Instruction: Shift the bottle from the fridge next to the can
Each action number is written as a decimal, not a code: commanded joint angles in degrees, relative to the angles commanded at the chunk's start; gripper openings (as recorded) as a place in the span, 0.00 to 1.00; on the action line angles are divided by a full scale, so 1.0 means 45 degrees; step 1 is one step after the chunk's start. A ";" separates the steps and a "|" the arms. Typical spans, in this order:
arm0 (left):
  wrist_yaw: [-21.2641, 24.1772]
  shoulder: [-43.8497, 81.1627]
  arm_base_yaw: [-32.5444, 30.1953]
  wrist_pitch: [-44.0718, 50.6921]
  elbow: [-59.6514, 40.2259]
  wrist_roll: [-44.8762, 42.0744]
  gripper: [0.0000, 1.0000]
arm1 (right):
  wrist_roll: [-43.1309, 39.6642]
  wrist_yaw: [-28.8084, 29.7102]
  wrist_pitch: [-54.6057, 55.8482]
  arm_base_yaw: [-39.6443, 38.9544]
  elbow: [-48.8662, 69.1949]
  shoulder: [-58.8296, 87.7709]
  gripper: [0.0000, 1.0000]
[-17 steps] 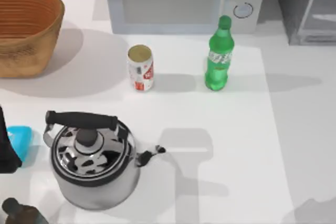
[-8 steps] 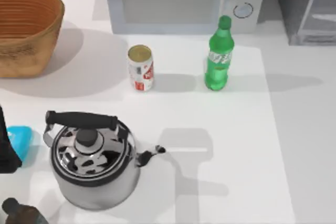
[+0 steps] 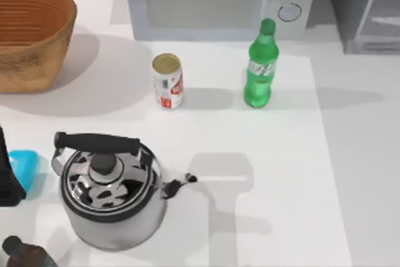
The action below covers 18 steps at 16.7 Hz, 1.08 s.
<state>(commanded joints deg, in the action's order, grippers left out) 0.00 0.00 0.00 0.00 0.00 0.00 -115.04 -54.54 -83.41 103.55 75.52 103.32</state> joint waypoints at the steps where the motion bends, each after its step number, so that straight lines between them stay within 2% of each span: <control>1: 0.0000 0.0000 0.0000 0.0000 0.0000 0.0000 1.00 | 0.0013 0.0002 0.0012 -0.0010 0.0000 0.0000 1.00; 4: 0.0000 0.0000 0.0000 0.0000 0.0000 0.0000 1.00 | 0.0760 0.0105 0.0723 -0.0535 -0.0007 0.0002 1.00; 7: 0.0000 0.0000 0.0000 0.0000 0.0000 0.0000 1.00 | 0.2600 0.0349 0.2292 -0.1661 0.0004 0.0068 1.00; 13: 0.0000 0.0000 0.0000 0.0000 0.0000 0.0000 1.00 | 0.8288 0.1186 0.7048 -0.5219 -0.0067 0.0250 1.00; 18: 0.0000 0.0000 0.0000 0.0000 0.0000 0.0000 1.00 | 1.3815 0.2006 1.1444 -0.8550 -0.0224 0.0291 1.00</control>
<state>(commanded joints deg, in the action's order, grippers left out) 0.00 0.00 0.00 0.00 0.00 0.00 -52.88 -45.51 -31.91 65.08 74.52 104.63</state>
